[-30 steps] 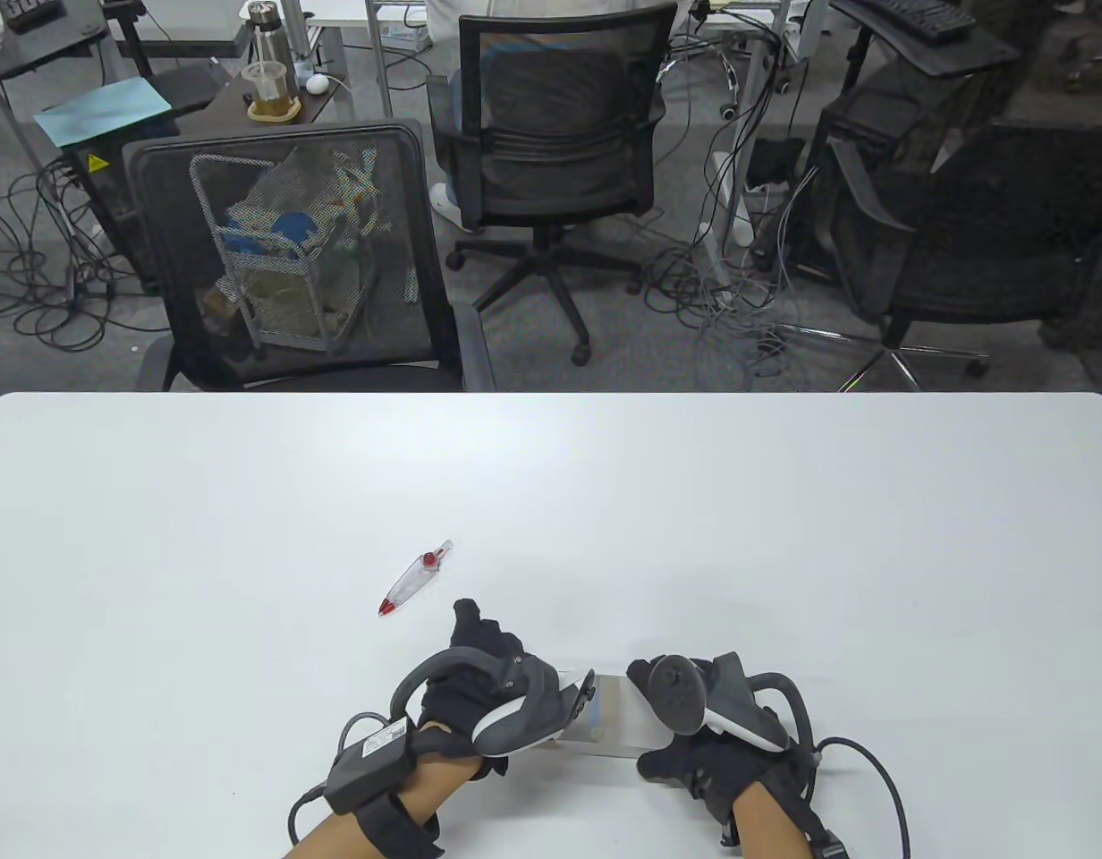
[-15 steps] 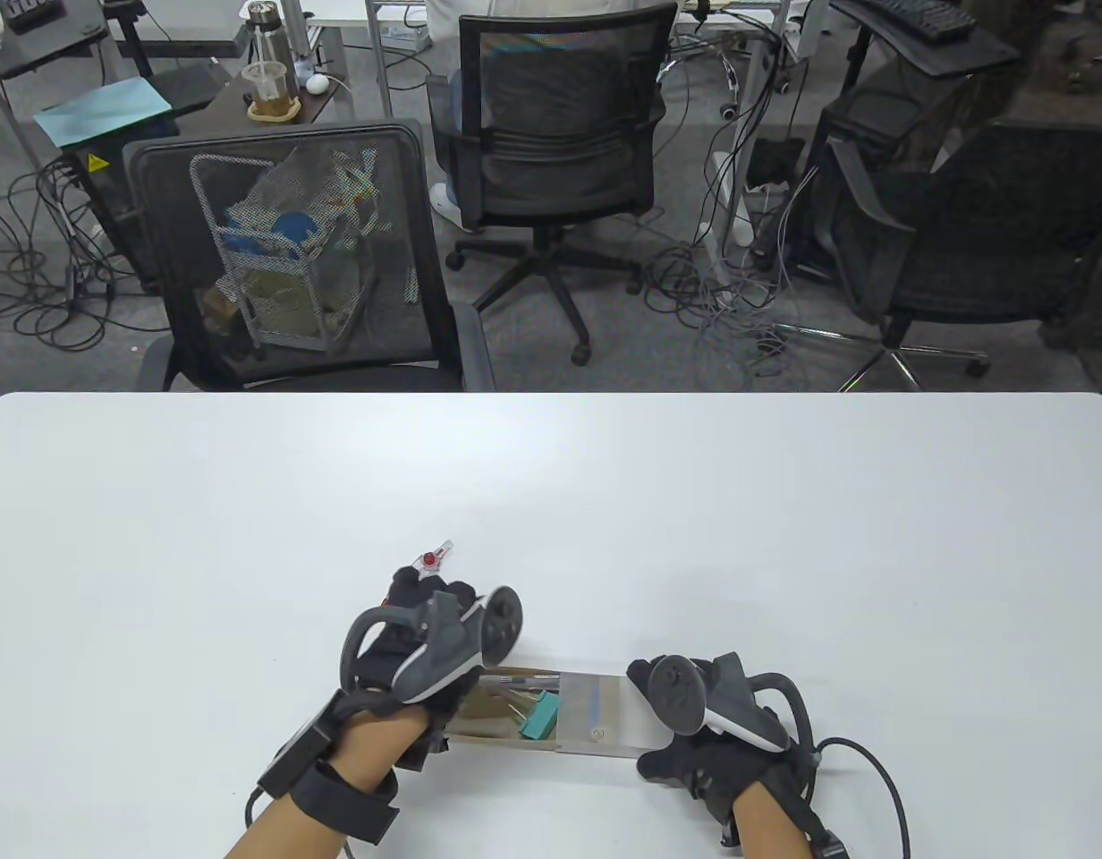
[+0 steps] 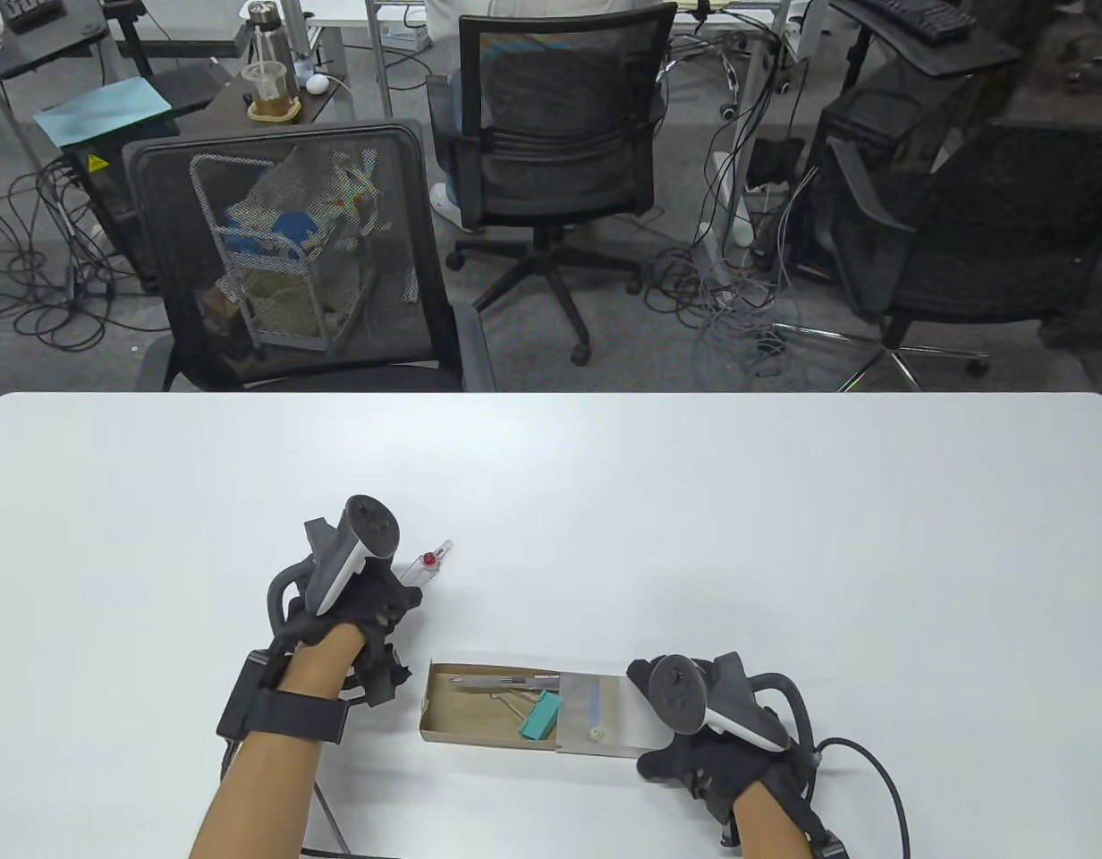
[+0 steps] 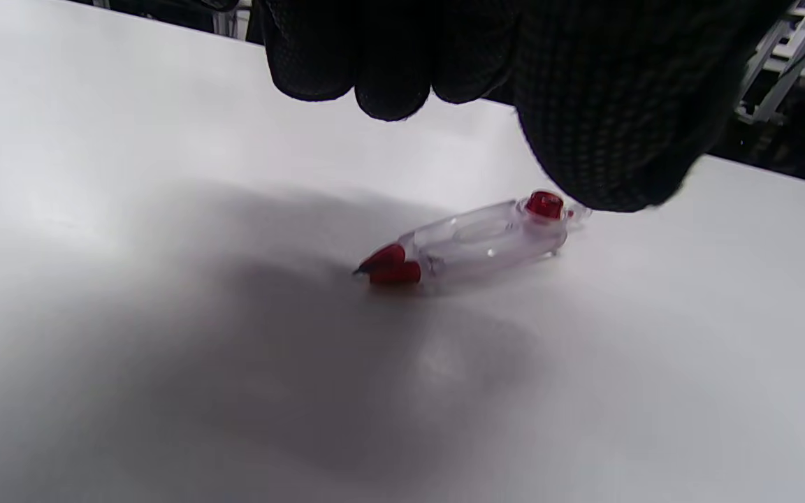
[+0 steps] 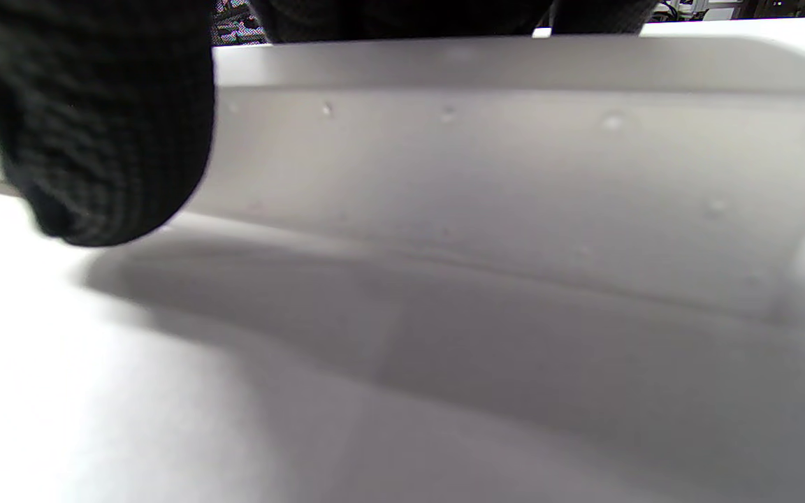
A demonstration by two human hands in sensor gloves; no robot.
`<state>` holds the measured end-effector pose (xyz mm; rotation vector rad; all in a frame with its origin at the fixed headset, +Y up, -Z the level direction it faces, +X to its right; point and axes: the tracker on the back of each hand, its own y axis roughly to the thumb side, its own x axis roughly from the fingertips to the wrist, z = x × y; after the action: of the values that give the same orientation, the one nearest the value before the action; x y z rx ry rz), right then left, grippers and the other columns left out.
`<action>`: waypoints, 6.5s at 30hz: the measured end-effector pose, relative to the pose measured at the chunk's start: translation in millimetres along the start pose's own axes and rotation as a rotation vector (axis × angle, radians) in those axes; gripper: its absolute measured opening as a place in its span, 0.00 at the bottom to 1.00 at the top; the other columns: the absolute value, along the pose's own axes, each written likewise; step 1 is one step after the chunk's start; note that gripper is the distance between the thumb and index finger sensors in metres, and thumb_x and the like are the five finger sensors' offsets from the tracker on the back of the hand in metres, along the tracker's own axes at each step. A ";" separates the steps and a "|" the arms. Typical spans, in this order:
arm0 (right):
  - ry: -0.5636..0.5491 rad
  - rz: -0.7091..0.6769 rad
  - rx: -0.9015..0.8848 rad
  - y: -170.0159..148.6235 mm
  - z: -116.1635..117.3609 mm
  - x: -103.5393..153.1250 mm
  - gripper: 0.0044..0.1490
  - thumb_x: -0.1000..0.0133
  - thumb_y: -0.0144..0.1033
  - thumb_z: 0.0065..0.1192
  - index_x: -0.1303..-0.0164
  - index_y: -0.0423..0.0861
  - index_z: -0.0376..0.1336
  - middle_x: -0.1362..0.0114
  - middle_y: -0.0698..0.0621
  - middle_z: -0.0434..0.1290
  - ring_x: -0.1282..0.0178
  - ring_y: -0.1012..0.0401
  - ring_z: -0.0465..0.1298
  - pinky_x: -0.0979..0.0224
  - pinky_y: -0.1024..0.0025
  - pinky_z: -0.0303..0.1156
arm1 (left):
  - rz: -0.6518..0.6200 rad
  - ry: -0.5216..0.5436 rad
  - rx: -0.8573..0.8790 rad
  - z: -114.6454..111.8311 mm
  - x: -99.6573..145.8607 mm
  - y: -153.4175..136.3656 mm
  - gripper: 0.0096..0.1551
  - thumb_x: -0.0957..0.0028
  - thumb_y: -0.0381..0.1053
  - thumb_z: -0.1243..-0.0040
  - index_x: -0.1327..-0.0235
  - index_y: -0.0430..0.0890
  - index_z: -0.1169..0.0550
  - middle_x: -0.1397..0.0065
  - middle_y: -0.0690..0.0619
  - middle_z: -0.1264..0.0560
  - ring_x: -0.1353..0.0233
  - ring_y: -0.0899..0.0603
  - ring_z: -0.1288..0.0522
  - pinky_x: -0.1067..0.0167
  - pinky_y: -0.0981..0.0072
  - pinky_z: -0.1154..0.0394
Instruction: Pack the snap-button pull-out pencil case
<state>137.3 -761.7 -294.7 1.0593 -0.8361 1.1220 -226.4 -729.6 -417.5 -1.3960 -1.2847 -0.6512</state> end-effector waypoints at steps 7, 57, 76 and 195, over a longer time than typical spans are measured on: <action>0.002 0.001 0.002 -0.3 0.0 -0.1 0.63 0.65 0.62 0.75 0.21 0.63 0.48 0.14 0.58 0.56 0.16 0.52 0.60 0.17 0.41 0.53 | 0.049 -0.017 -0.086 -25.7 -27.8 11.6 0.46 0.67 0.63 0.25 0.30 0.62 0.30 0.23 0.61 0.32 0.21 0.46 0.32 0.17 0.43 0.46; 0.005 -0.002 -0.012 -1.1 0.3 -0.5 0.63 0.65 0.62 0.75 0.21 0.64 0.47 0.14 0.58 0.56 0.16 0.52 0.59 0.17 0.41 0.52 | -0.616 0.204 -0.944 -55.6 151.4 76.8 0.36 0.64 0.55 0.28 0.38 0.58 0.25 0.31 0.61 0.26 0.28 0.47 0.26 0.18 0.41 0.42; 0.006 -0.003 -0.015 -1.7 0.4 -0.2 0.63 0.65 0.62 0.75 0.21 0.64 0.47 0.14 0.59 0.56 0.16 0.52 0.59 0.17 0.41 0.52 | -0.674 0.259 -1.056 -63.4 167.8 93.0 0.35 0.64 0.55 0.28 0.38 0.60 0.24 0.31 0.63 0.25 0.28 0.48 0.25 0.18 0.42 0.41; -0.040 -0.002 -0.039 116.1 6.8 -47.3 0.58 0.64 0.67 0.72 0.24 0.74 0.47 0.14 0.70 0.56 0.15 0.59 0.60 0.12 0.48 0.50 | -0.218 -0.045 0.092 -80.7 90.1 -22.3 0.50 0.68 0.80 0.43 0.40 0.49 0.20 0.41 0.52 0.22 0.45 0.45 0.22 0.32 0.44 0.32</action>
<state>13.1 -771.9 -309.4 1.0533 -0.8848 1.0816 -202.0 -777.4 -306.9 -1.2115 -1.4976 -0.7013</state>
